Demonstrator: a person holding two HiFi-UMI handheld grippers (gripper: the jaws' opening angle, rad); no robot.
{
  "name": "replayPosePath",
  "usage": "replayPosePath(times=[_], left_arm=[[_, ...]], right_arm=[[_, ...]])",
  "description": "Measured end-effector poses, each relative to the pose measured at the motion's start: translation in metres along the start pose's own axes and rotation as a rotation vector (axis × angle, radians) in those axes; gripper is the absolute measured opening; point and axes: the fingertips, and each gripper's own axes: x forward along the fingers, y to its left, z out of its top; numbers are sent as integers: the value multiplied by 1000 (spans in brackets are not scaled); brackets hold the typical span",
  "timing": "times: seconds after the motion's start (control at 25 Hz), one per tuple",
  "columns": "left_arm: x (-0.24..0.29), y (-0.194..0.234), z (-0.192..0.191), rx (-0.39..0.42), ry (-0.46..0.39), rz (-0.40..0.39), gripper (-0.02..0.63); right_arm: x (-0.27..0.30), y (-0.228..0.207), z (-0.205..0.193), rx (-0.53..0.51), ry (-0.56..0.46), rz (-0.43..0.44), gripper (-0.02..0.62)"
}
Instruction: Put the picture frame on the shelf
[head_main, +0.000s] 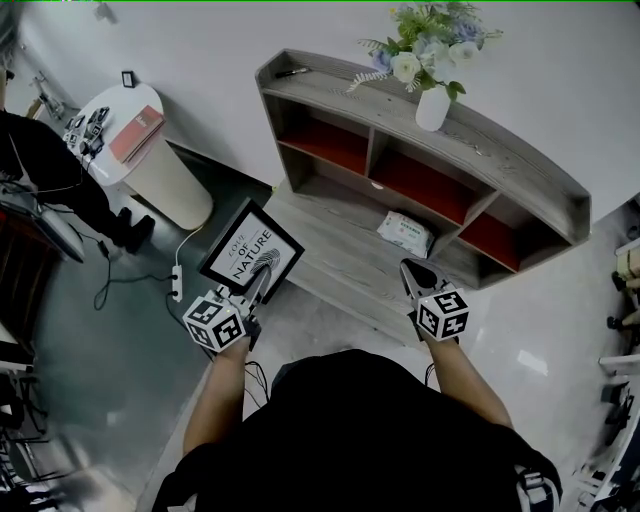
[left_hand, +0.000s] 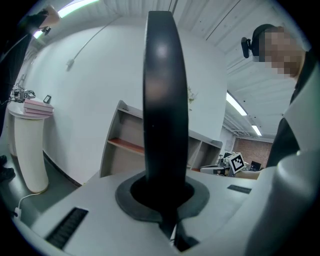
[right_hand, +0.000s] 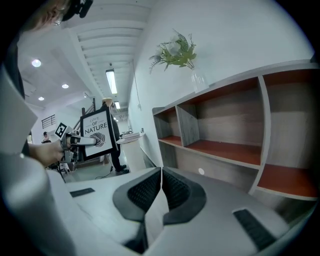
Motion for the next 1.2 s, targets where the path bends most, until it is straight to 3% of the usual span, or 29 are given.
replayPosePath(times=[0.64,1.2], left_arm=[[1,-8,-7,19,8,23,29],[31,0,4,11,5,-20,29]], right_arm=[[-8,-6,-13,1,22,11,18],[-11,-23,-8,1,17,-26,18]])
